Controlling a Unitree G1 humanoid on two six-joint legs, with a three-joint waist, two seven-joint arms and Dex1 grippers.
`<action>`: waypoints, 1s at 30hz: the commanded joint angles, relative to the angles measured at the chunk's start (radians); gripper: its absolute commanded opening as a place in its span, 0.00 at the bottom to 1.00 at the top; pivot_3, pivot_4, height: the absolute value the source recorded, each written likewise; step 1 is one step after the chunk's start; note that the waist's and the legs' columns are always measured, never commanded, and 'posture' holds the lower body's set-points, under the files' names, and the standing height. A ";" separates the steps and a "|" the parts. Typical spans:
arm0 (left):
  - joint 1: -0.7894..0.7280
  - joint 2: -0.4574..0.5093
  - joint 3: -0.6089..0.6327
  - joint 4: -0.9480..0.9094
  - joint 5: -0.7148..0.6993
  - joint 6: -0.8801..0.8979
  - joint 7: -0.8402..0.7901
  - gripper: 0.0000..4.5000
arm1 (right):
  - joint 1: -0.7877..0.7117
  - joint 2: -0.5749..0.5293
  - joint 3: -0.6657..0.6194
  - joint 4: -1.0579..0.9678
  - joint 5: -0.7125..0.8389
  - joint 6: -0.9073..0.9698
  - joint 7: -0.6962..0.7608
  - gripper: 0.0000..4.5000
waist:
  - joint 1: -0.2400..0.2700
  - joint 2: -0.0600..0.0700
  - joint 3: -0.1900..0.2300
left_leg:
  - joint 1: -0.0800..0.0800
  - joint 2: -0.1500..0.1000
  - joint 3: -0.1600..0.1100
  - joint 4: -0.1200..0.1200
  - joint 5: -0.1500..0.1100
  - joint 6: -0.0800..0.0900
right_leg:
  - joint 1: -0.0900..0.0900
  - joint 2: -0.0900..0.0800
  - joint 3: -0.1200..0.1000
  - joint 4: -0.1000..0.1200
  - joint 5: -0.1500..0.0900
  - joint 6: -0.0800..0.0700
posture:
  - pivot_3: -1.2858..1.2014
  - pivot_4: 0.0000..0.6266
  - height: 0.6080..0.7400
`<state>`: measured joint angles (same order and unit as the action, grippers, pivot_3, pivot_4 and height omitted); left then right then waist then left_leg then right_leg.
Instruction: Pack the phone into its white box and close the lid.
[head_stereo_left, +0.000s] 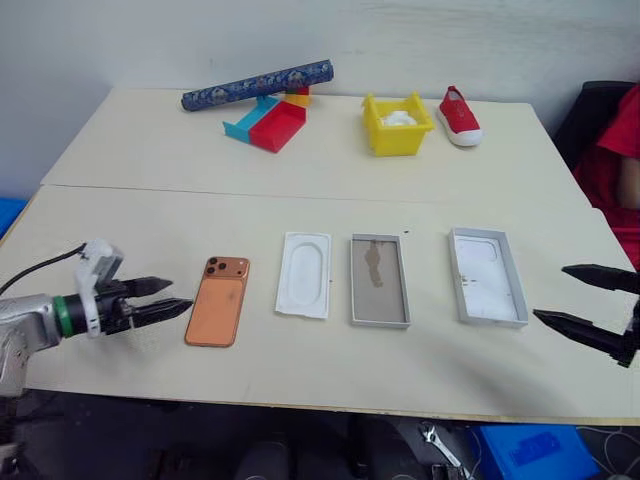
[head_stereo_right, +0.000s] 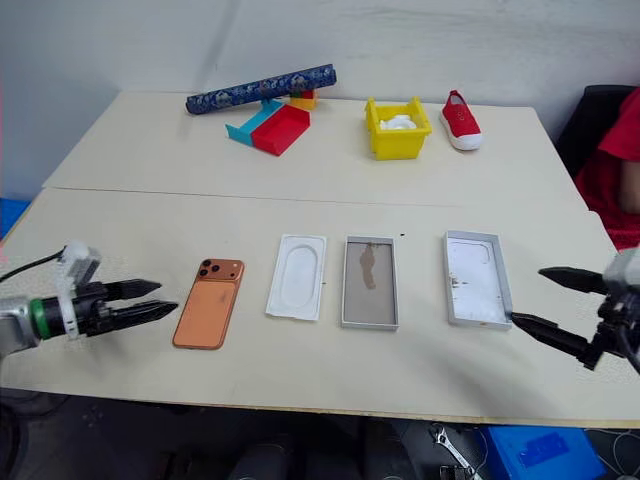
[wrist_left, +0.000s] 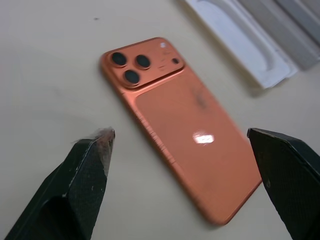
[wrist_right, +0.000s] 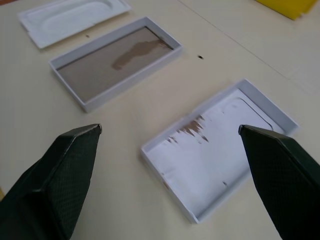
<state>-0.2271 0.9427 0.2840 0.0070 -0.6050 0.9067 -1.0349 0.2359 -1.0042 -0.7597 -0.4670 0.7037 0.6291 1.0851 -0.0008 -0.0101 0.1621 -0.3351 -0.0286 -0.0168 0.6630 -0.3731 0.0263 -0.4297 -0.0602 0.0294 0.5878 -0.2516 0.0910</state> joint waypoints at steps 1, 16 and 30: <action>-0.113 -0.016 -0.075 -0.085 -0.108 0.242 0.036 0.99 | -0.043 0.004 0.062 -0.165 0.078 0.030 -0.059 1.00 | 0.000 -0.001 0.000 | 0.000 0.000 0.000 0.001 0.000 0.000 | 0.000 0.000 0.000 0.000 0.000 0.000 | 0.52 0.24 1.00; -0.442 -0.261 -0.306 0.025 -0.095 0.685 0.279 0.66 | -0.132 0.060 0.331 -0.310 0.072 -0.020 -0.147 1.00 | 0.003 -0.009 0.003 | -0.002 -0.002 -0.001 0.004 0.005 -0.008 | -0.001 0.000 -0.002 0.002 0.001 0.003 | 0.52 0.24 1.00; -0.468 -0.442 -0.244 0.183 -0.071 0.670 0.354 0.54 | -0.111 0.069 0.339 -0.287 0.048 -0.060 -0.142 1.00 | 0.030 -0.009 0.003 | -0.001 -0.004 -0.002 0.010 0.006 -0.009 | 0.001 -0.001 -0.003 0.003 0.001 0.003 | 0.52 0.24 1.00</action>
<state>-0.6925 0.5210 0.0330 0.1763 -0.6752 1.5731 -0.6892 0.1306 -0.9374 -0.4183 -0.7453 0.7527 0.5882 0.9428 0.0288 -0.0192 0.1649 -0.3357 -0.0328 -0.0190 0.6738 -0.3669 0.0176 -0.4280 -0.0615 0.0264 0.5905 -0.2504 0.0945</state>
